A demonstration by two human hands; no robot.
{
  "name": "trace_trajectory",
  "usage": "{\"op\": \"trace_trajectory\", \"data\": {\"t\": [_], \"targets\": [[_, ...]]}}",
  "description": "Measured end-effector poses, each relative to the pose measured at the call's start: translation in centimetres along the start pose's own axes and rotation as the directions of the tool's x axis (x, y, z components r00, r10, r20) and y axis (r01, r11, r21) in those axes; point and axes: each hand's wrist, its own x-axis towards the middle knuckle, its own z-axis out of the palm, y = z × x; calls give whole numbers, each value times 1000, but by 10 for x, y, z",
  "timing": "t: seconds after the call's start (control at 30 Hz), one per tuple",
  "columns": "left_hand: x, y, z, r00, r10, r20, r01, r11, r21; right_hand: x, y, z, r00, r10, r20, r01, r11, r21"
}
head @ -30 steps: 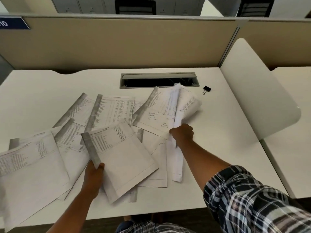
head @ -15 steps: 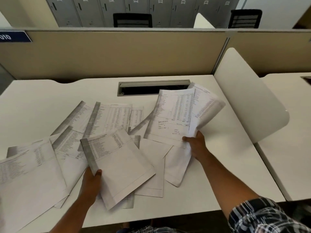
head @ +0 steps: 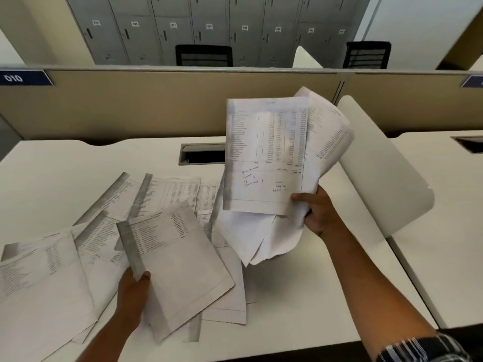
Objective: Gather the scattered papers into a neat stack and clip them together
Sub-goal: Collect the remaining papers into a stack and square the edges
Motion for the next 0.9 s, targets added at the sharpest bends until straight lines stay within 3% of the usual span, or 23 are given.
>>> {"op": "trace_trajectory", "data": {"t": [0.37, 0.63, 0.9], "targets": [[-3, 22, 3, 994, -29, 105, 39, 995, -89, -6, -44, 52, 984, -23, 175, 8, 996, 87], [-13, 42, 7, 982, -5, 189, 34, 988, -148, -2, 28, 48, 973, 185, 140, -136, 944, -301], [-12, 44, 18, 950, -178, 258, 213, 971, -111, -13, 117, 45, 991, 128, -33, -111, 675, -729]]}}
